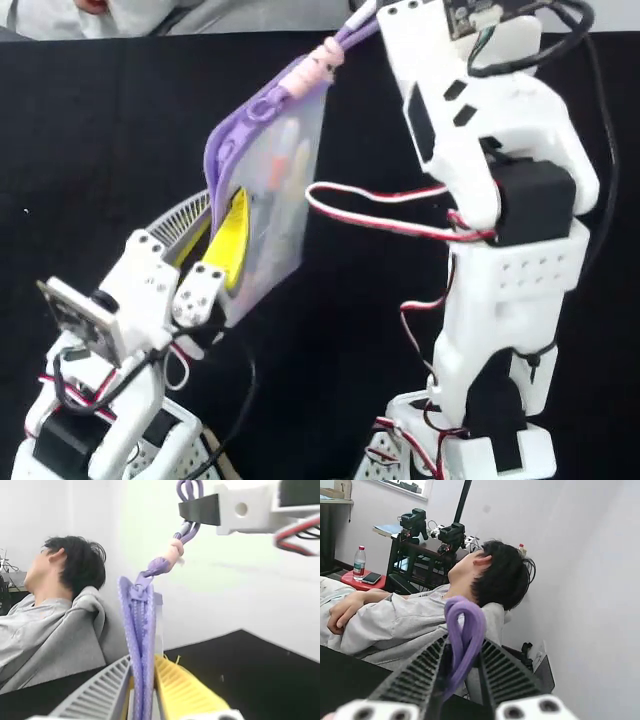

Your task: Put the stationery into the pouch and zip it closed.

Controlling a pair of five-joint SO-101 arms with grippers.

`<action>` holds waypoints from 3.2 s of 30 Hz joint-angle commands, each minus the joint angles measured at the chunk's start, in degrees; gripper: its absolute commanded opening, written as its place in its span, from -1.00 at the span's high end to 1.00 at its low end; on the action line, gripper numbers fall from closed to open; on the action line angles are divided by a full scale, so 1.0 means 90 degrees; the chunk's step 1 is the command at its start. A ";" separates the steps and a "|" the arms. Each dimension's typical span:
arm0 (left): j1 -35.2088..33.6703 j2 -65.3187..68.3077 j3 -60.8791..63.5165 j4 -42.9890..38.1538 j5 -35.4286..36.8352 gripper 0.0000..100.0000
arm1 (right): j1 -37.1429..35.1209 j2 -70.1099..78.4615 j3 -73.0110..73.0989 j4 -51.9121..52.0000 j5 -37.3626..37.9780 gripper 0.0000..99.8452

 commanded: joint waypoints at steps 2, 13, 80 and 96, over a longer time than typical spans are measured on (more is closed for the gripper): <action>0.0044 -0.0371 -0.0093 0.0381 -0.0410 0.95 | 0.0430 -0.0034 0.0376 -0.0596 -0.0010 0.98; -0.0181 -0.0410 -0.0425 0.0440 -0.0303 0.95 | 0.1172 -0.0005 0.1802 -0.1690 0.0000 0.98; -0.0181 -0.1358 -0.1294 0.0303 -0.0049 0.95 | 0.1309 0.0796 0.1890 -0.0215 0.0010 0.59; -0.0190 -0.1358 -0.1480 0.0176 -0.0088 0.95 | -0.1719 -0.1958 0.1900 0.1690 0.0020 0.40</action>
